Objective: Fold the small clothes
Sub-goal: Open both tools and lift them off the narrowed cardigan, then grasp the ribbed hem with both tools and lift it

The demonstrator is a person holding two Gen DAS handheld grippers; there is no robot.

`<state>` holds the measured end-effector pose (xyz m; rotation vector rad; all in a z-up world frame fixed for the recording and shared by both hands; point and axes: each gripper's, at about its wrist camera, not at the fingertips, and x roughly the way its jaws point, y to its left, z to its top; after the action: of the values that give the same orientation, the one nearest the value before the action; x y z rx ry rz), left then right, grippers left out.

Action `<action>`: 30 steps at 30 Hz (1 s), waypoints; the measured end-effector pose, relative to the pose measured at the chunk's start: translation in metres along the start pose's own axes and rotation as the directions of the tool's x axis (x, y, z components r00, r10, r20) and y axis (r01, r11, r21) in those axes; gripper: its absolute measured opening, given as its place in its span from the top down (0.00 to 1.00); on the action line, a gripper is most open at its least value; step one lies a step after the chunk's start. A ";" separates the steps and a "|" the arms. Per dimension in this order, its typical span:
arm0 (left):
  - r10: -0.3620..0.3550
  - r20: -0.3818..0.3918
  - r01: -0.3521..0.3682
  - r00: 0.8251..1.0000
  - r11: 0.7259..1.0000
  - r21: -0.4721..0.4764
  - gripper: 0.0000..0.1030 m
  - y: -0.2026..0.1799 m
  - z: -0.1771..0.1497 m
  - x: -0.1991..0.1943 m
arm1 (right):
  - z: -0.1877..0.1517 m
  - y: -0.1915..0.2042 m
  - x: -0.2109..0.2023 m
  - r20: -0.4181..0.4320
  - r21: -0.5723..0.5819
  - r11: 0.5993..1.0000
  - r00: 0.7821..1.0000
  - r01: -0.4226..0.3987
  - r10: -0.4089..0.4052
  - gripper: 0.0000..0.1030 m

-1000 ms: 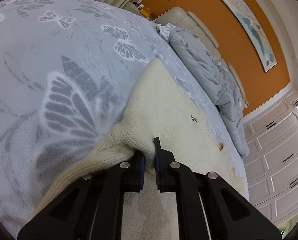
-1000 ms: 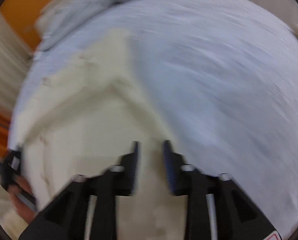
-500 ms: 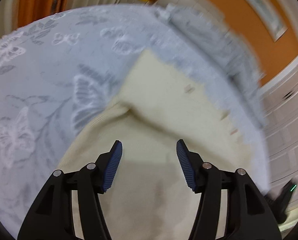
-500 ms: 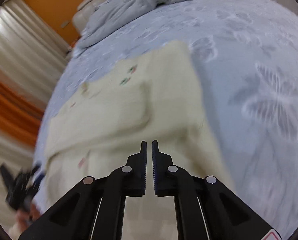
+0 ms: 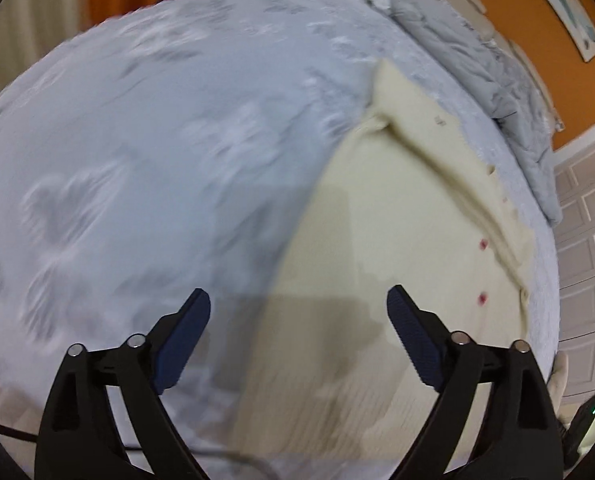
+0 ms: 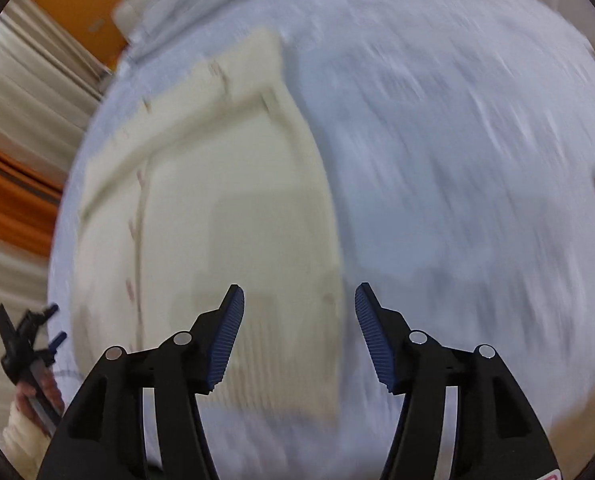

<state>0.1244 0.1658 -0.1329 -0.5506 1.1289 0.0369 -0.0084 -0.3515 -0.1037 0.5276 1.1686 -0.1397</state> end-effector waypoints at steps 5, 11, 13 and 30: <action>-0.082 -0.149 0.064 0.985 0.990 -0.127 0.13 0.026 -0.033 0.009 | -0.059 -0.011 0.019 -0.151 0.116 0.993 0.988 -0.019 0.036 0.42; -0.097 -0.143 0.081 0.985 0.990 -0.117 0.09 0.018 -0.044 0.011 | -0.059 0.002 0.045 -0.133 0.148 0.983 0.983 -0.104 0.124 0.22; -0.136 -0.191 0.112 0.972 0.985 -0.134 0.09 0.016 -0.047 0.016 | -0.062 0.010 0.046 -0.091 0.110 0.985 0.986 -0.130 0.140 0.21; -0.374 -0.101 0.353 0.922 0.918 -0.178 0.92 0.013 -0.049 -0.049 | -0.063 0.024 -0.044 0.137 0.097 0.943 0.943 -0.317 0.303 0.94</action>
<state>0.0571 0.1672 -0.1106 -0.9098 1.1429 -0.2405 -0.0696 -0.3084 -0.0745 0.7911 0.9499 0.0322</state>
